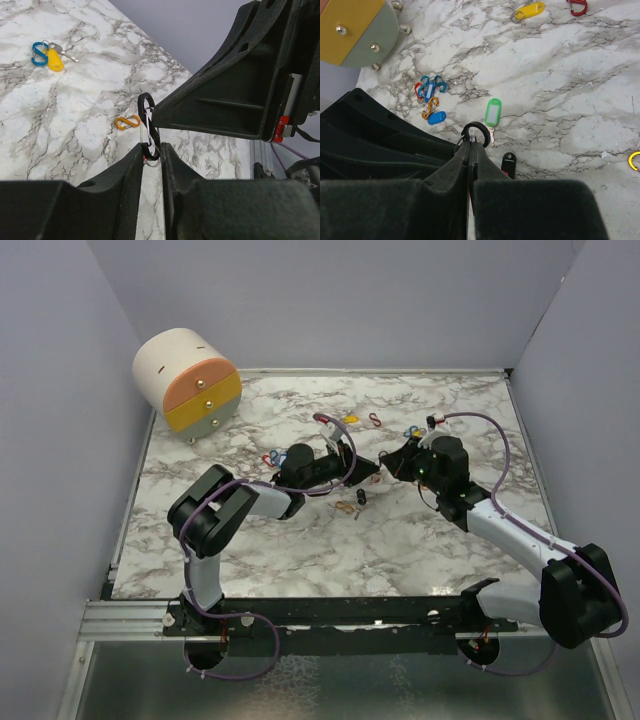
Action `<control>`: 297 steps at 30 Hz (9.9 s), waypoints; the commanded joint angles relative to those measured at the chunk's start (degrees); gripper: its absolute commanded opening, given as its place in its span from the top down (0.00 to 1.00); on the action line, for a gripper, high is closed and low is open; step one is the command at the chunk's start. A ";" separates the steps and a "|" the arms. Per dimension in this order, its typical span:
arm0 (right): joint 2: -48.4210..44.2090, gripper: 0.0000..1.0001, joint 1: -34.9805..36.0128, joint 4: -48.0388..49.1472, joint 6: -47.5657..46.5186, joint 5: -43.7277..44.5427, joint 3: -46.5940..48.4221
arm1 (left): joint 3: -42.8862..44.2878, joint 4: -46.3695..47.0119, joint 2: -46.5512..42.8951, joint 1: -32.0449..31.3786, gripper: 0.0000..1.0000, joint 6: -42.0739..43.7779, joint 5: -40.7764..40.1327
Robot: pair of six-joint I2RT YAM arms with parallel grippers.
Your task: Put the keys on the keyring
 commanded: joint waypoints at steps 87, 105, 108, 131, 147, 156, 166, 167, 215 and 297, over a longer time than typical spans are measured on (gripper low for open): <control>9.35 0.66 -0.26 -11.85 -4.40 10.57 6.20 | 4.47 -48.80 -11.11 -6.15 0.50 18.36 -32.00; 12.26 0.55 -0.86 -15.51 -5.46 13.15 7.37 | -7.98 -48.07 -21.20 -16.50 0.39 11.77 -38.64; 12.69 0.55 -0.87 -15.14 -5.47 12.41 7.42 | -9.28 -46.33 -20.26 -16.84 0.38 10.61 -38.90; 14.49 0.55 -1.49 -15.41 -5.58 13.14 7.38 | -6.83 -40.08 -11.77 -16.45 0.37 10.67 -39.74; 14.41 0.55 -1.79 -15.22 -5.93 13.23 7.61 | -4.36 -39.55 -7.11 -11.80 0.37 11.57 -35.53; 14.81 0.55 -1.75 -15.28 -6.02 12.93 8.07 | -3.66 -39.32 -6.62 -10.65 0.37 12.07 -34.28; 13.95 0.55 -1.80 -15.12 -6.02 12.66 7.59 | -5.00 -40.31 -7.18 -10.71 0.46 11.39 -38.06; 13.84 0.55 -1.76 -15.12 -6.00 12.65 7.59 | -5.07 -40.51 -7.15 -10.77 0.47 11.44 -38.14; 27.10 0.73 6.19 -3.84 -17.97 -9.75 8.04 | -16.50 -41.25 -25.03 -10.30 0.34 10.27 -43.32; 9.86 1.00 8.62 -1.61 -16.89 3.40 1.45 | -13.67 -39.55 -19.02 -9.51 0.34 10.71 -39.29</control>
